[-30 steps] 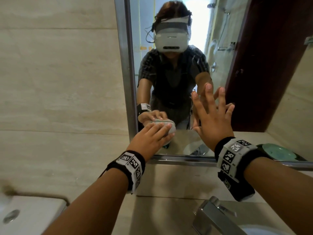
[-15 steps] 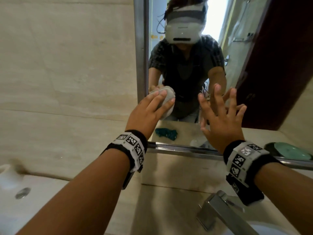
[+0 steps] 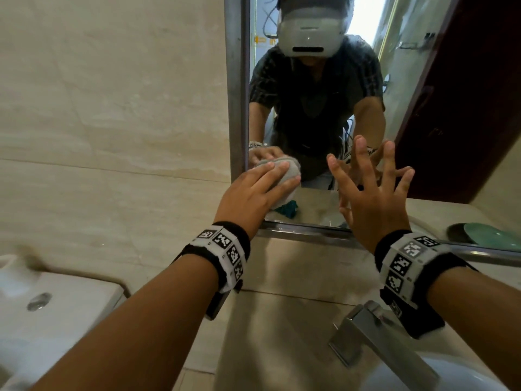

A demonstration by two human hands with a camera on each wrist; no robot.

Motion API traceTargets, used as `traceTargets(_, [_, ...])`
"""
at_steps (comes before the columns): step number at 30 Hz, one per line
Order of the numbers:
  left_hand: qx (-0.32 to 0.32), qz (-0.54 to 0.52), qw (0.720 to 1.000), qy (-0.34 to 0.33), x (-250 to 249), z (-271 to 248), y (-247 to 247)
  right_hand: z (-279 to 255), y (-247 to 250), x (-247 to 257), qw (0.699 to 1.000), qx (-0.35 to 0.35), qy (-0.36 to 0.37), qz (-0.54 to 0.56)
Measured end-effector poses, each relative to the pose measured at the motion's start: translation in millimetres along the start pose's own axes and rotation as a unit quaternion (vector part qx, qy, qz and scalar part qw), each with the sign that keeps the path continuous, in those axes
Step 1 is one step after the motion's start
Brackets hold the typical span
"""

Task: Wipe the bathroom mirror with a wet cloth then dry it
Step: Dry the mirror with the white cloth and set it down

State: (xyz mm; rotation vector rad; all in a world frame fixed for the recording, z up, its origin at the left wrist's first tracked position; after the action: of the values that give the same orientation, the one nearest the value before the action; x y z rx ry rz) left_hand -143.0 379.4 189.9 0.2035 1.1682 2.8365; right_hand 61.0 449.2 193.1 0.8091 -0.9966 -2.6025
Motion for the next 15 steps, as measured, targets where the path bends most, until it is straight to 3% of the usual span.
traceTargets(5, [-0.029,-0.036,0.999,-0.029,-24.5,22.5,-4.6,-1.9,-3.0,-0.9,1.0,-0.029,0.002,-0.007])
traceTargets(10, [0.031,-0.054,0.993,-0.1,-38.9,-1.0,-43.3,-4.2,-10.0,-3.8,0.999,-0.047,0.018,-0.014])
traceTargets(15, [0.059,-0.053,0.99,-0.118,-37.6,-15.6,-56.8,-5.1,-12.6,-3.1,0.999,-0.038,0.021,-0.009])
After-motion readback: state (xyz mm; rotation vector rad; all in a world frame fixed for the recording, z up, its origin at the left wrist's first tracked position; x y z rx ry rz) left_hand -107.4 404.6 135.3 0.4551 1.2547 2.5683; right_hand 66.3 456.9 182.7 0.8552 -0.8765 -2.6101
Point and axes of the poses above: each hand's wrist, its own z-axis towards the middle knuckle, its own y-axis out of the back of the hand, x = y × z, the point moved 2 cm from there along z, towards the middle knuckle, and after that the axes turned 7 degrees about y, right-handed, at the moved point
